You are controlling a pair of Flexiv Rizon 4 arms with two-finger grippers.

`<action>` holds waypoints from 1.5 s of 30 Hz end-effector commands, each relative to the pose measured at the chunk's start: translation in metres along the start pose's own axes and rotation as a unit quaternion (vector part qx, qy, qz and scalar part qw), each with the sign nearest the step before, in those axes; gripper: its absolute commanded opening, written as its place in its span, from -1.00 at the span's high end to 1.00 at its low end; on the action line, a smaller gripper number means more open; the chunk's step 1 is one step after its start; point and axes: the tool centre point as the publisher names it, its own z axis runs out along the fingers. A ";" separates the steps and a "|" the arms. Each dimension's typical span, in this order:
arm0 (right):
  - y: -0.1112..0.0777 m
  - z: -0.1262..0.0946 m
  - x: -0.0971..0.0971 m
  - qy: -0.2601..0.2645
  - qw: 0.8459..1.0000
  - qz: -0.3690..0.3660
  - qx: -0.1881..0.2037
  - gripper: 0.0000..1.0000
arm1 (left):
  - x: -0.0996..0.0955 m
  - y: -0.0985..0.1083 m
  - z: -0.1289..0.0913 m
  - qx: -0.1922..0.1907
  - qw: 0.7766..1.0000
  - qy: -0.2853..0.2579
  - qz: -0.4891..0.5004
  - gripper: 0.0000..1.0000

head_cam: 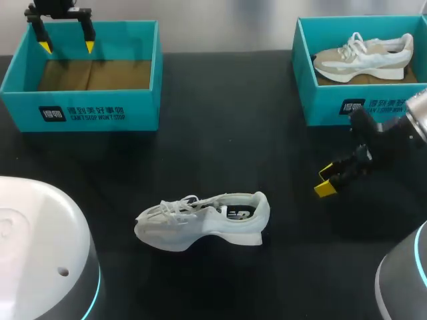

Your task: Take the shoe out of the shoebox, open the shoe tongue, remove and reinsert the insole, then place the shoe into the shoebox

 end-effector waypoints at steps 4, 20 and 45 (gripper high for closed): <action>0.003 0.007 0.002 -0.064 0.996 -0.019 -0.052 -1.00 | 0.000 0.000 0.000 0.000 1.000 0.000 0.000 -1.00; -0.005 0.012 -0.003 -0.083 0.993 -0.056 -0.057 -1.00 | 0.000 0.000 0.000 0.000 1.000 0.000 0.000 -1.00; -0.046 0.008 -0.032 -0.027 0.966 -0.205 -0.153 -1.00 | 0.000 0.000 0.000 0.000 1.000 0.000 0.000 -1.00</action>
